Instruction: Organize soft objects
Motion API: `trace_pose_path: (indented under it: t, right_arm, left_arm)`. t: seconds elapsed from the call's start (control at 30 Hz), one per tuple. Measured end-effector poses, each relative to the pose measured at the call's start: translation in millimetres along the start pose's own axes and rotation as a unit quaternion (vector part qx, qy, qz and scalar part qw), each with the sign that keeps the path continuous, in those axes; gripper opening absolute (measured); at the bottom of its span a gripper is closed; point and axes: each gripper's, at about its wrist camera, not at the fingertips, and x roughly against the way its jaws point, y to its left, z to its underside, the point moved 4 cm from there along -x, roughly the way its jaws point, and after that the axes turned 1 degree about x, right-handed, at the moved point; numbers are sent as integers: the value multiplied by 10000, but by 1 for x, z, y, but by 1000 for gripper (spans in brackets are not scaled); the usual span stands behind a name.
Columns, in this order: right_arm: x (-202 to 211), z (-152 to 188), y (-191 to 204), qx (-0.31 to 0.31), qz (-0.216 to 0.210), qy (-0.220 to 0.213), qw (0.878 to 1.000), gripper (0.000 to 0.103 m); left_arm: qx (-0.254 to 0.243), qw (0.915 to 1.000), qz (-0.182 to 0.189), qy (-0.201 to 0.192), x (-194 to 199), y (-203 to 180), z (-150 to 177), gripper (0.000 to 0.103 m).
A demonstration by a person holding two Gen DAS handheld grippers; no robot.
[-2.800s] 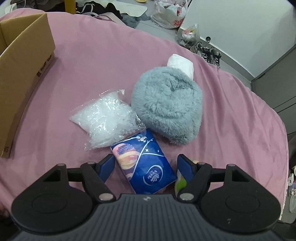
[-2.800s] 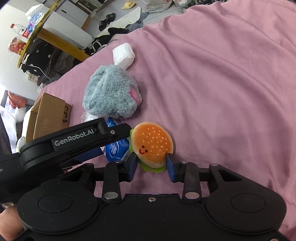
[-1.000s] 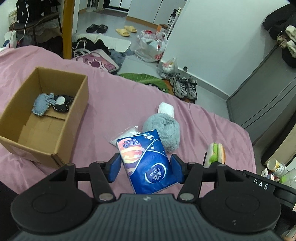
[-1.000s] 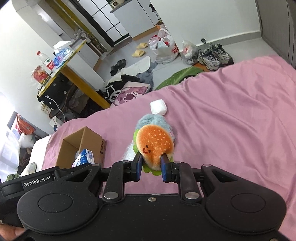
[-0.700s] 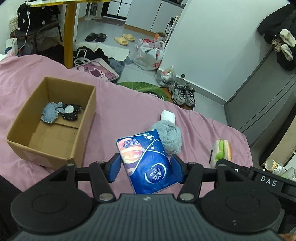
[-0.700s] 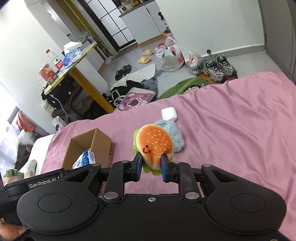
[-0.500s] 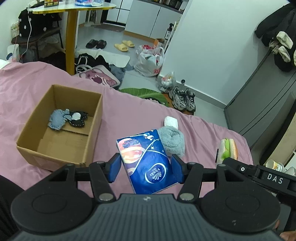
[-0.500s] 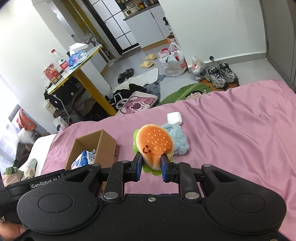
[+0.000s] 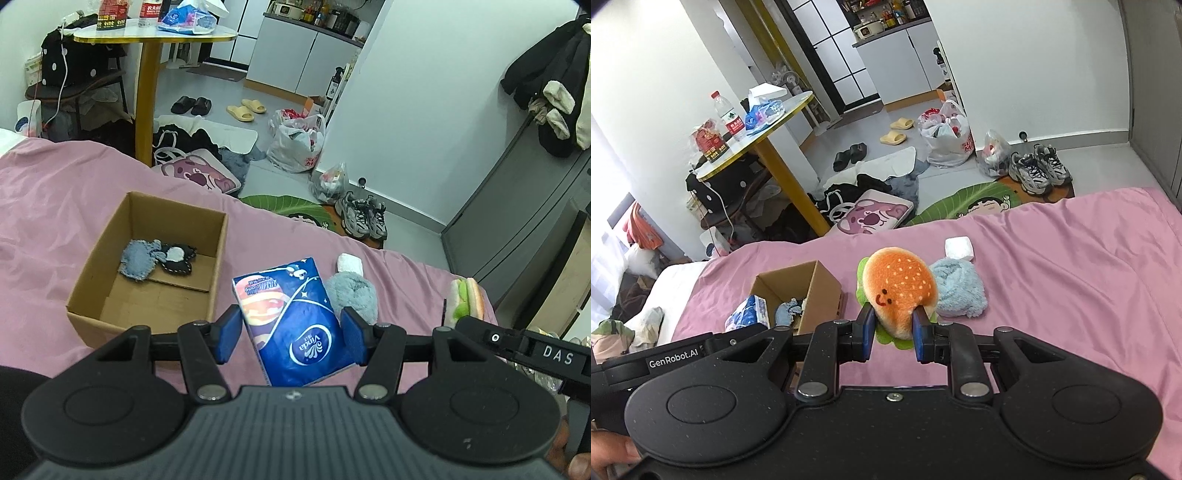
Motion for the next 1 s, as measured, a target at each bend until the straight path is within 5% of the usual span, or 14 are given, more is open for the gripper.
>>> trace_pose_path:
  t: [1.0]
  right_arm:
    - [-13,-13,61,264,-251,-370,9986,22]
  left_arm:
    - [351,9993,-69,-134,5,97,-29,57]
